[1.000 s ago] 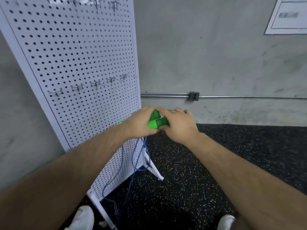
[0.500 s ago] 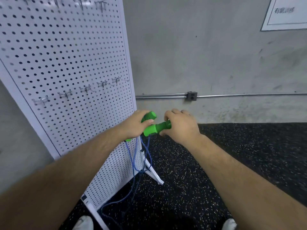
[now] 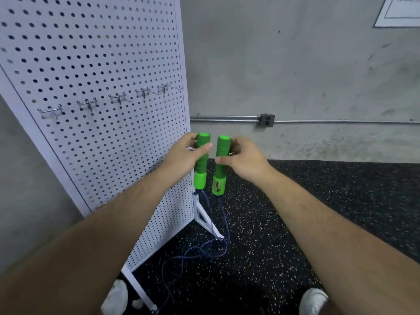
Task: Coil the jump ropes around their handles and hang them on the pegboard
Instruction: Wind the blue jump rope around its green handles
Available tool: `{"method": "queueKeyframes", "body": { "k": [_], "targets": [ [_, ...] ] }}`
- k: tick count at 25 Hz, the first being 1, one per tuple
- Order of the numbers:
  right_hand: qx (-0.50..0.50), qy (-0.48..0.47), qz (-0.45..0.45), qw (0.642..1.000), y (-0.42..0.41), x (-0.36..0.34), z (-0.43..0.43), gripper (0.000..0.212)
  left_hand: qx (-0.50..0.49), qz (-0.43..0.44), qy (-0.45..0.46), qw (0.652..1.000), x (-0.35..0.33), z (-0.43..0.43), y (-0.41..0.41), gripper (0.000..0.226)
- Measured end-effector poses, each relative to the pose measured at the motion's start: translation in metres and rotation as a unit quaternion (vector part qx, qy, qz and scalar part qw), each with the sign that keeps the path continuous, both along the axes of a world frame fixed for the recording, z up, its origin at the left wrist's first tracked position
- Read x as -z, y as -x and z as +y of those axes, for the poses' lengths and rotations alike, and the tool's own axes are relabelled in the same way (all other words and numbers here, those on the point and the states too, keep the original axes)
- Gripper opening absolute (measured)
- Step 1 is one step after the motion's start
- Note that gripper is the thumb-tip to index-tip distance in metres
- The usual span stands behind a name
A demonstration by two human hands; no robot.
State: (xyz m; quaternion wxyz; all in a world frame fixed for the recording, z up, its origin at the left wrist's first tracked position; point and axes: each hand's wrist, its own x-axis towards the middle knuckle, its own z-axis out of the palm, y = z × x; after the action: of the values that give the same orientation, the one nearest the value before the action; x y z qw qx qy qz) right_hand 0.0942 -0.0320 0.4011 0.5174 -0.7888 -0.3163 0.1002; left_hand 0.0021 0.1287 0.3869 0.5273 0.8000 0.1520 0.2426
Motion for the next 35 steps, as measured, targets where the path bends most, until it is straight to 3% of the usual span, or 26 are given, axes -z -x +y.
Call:
{"method": "queueKeyframes", "body": {
  "k": [5,14,18,22,24,26,29,32,35],
  "targets": [
    [-0.05,-0.072,0.046,0.995,0.009,0.006,0.004,0.04,0.04,-0.039,0.088,0.995,-0.007,-0.015,0.01,0.03],
    [-0.109,-0.133,0.134,0.976,0.022,-0.006,0.003,0.034,0.102,-0.021,0.136,0.985,-0.005,-0.018,0.021,0.052],
    [-0.058,-0.233,0.165,0.957,0.019,-0.025,0.003,0.024,0.162,0.064,0.11,0.979,0.008,-0.022,0.026,0.055],
    [0.015,-0.25,0.179,0.951,0.011,-0.02,0.001,0.035,0.144,0.086,0.126,0.978,0.012,-0.025,0.026,0.052],
    [0.053,-0.249,0.207,0.945,0.01,-0.013,-0.001,0.041,0.103,0.087,0.029,0.99,0.005,-0.027,0.026,0.062],
    [0.08,-0.256,0.228,0.936,0.011,-0.006,-0.002,0.041,0.048,0.099,-0.176,0.978,0.003,-0.03,0.024,0.087],
    [0.085,-0.274,0.265,0.92,0.019,0.0,0.004,0.039,-0.054,0.107,-0.476,0.871,0.008,-0.045,0.024,0.1],
    [0.048,-0.273,0.296,0.914,0.025,0.004,0.006,0.045,-0.086,0.125,-0.558,0.816,0.006,-0.042,0.021,0.085],
    [-0.082,-0.252,0.282,0.922,0.023,0.009,-0.006,0.06,-0.072,0.116,-0.529,0.837,-0.002,-0.029,0.025,0.074]
  ]
}}
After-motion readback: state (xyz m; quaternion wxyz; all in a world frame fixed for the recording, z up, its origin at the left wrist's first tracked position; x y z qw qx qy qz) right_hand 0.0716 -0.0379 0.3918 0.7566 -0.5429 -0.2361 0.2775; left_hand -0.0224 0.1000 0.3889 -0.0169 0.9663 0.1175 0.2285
